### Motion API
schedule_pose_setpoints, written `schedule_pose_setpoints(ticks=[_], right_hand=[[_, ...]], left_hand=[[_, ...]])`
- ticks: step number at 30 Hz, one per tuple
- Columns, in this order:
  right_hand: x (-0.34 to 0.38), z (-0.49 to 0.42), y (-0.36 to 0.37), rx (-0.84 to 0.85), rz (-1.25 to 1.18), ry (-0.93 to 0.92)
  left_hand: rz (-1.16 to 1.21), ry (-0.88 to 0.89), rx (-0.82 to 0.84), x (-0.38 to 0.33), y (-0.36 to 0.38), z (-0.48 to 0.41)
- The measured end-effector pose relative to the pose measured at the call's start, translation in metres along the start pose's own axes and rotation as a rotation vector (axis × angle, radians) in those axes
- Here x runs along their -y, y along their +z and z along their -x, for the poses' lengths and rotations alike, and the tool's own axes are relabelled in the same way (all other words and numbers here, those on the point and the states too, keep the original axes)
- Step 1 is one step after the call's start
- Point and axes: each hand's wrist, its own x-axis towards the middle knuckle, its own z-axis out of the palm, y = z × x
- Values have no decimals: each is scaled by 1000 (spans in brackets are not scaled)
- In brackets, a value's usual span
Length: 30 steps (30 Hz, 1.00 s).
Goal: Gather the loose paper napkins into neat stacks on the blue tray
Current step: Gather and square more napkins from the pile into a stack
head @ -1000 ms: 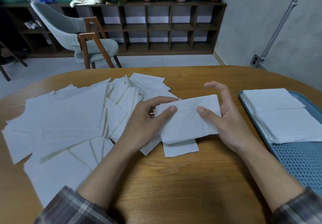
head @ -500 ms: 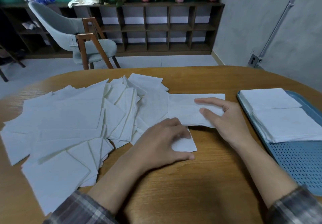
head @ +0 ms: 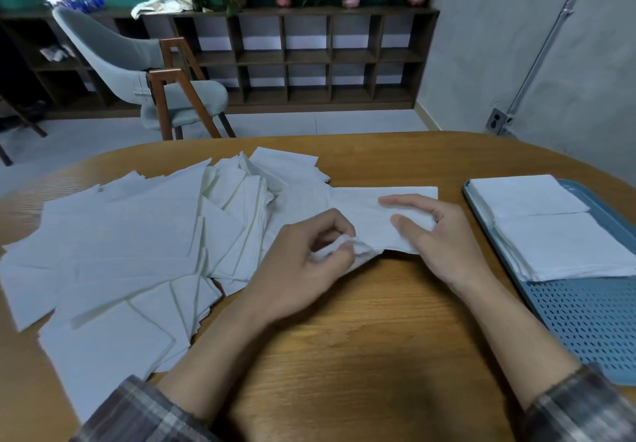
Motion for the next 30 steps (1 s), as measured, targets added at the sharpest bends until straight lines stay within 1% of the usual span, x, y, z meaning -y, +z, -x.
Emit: schedule_pose_setpoints(ticks=[2,4,6,8,11,12,14,16,18,20,21,23,27,30], right_hand=[[0,0,-1,2,-7,6],[2,1,-1,3,-39,23],[4,1,0,21,-203,88],[5,0,-3,103,-415,185],[7,2,-2,221,-554,178],[9,4,0,217,-550,172],[14,8,4,152,-451,143],[17,10,6,101,-356,105],[17,11,5,90,-340,93],[18,12,6,103,-329,82],[18,11,6,114,-314,72],[18,11,6,136,-276,47],[19,12,8,188,-272,14],[16,12,9,189,-259,-4]], left_hand=[[122,-8,-15,-5,-5,-1],[205,-30,-64,-9,-10,-1],[306,-82,-121,-10,-14,-3],[453,-160,-187,-8,-14,-5],[540,-248,-288,-5,-10,-7],[550,-274,-311,-4,-7,-8],[521,-325,-332,-4,-3,-8],[355,-304,-341,-2,0,-8],[185,-196,-354,1,-2,-7],[124,-77,-340,4,-7,-7],[103,-35,-319,6,-9,-7],[77,-5,-296,9,-10,-9],[143,-56,-338,12,-2,-10],[178,-93,-368,12,4,-11]])
